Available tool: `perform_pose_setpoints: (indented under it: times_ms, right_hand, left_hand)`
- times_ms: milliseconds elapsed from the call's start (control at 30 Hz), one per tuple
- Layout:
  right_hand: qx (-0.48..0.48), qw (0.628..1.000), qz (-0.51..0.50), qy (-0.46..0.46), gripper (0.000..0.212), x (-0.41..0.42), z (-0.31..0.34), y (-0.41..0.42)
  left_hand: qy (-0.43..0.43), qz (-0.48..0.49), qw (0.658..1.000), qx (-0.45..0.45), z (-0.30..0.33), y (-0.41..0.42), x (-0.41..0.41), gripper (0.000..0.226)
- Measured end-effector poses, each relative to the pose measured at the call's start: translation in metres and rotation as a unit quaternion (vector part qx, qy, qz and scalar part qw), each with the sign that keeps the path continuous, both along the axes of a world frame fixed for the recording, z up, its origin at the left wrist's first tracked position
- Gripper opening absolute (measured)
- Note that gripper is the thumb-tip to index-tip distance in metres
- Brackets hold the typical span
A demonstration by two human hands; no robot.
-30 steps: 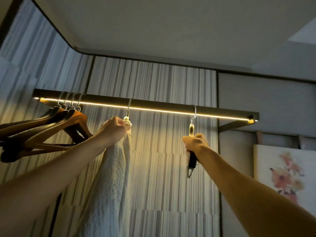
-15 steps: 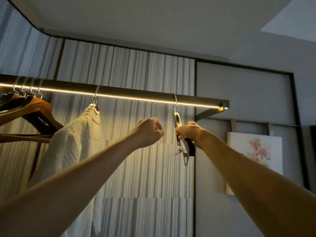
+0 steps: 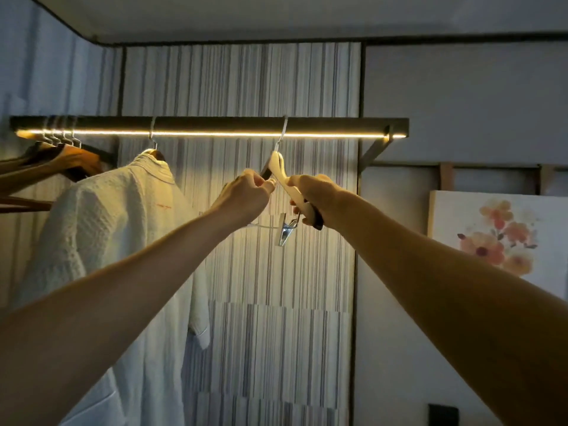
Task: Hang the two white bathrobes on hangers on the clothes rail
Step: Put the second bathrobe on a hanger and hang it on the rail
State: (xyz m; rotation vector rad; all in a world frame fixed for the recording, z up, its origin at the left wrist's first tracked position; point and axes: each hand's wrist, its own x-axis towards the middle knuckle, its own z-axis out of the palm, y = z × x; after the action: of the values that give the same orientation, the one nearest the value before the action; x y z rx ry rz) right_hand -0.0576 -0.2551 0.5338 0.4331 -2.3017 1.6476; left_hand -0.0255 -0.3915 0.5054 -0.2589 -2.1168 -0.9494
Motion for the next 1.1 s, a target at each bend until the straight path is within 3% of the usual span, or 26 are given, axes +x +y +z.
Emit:
perform_pose_setpoints:
  times_ms: [200, 433, 500, 633, 733, 833, 933, 1100]
  right_hand:
    - [-0.032, 0.999, 0.026, -0.022, 0.046, -0.005, -0.018, 0.033]
    - [-0.098, 0.995, 0.027, -0.023, 0.060, -0.009, -0.096, 0.133]
    - [-0.066, 0.997, -0.025, -0.041, 0.049, -0.012, -0.146, 0.165]
    - [0.054, 0.973, -0.115, -0.194, 0.023, -0.007, -0.311, 0.249]
    - [0.166, 0.933, -0.182, -0.262, 0.027, 0.003, -0.421, 0.312]
    - [0.288, 0.886, -0.186, -0.314, 0.026, 0.016, -0.497, 0.353]
    - [0.372, 0.839, -0.179, -0.354, 0.044, 0.024, -0.555, 0.376]
    - [0.413, 0.793, -0.294, -0.338, 0.078, 0.019, -0.628, 0.398]
  left_hand:
    - [0.025, 0.043, 0.999, -0.016, -0.023, 0.022, 0.034, 0.016]
    - [-0.139, -0.023, 0.989, -0.044, -0.087, 0.064, 0.032, 0.019]
    - [-0.170, -0.044, 0.984, -0.034, -0.108, 0.077, 0.029, 0.019]
    - [-0.273, -0.097, 0.957, -0.028, -0.185, 0.130, 0.012, 0.023]
    - [-0.345, -0.114, 0.930, -0.047, -0.255, 0.176, -0.003, 0.023]
    - [-0.409, -0.131, 0.901, -0.054, -0.325, 0.224, -0.015, 0.024]
    - [-0.469, -0.154, 0.867, -0.076, -0.394, 0.267, -0.023, 0.023]
    - [-0.537, -0.181, 0.817, -0.106, -0.484, 0.311, -0.034, 0.021]
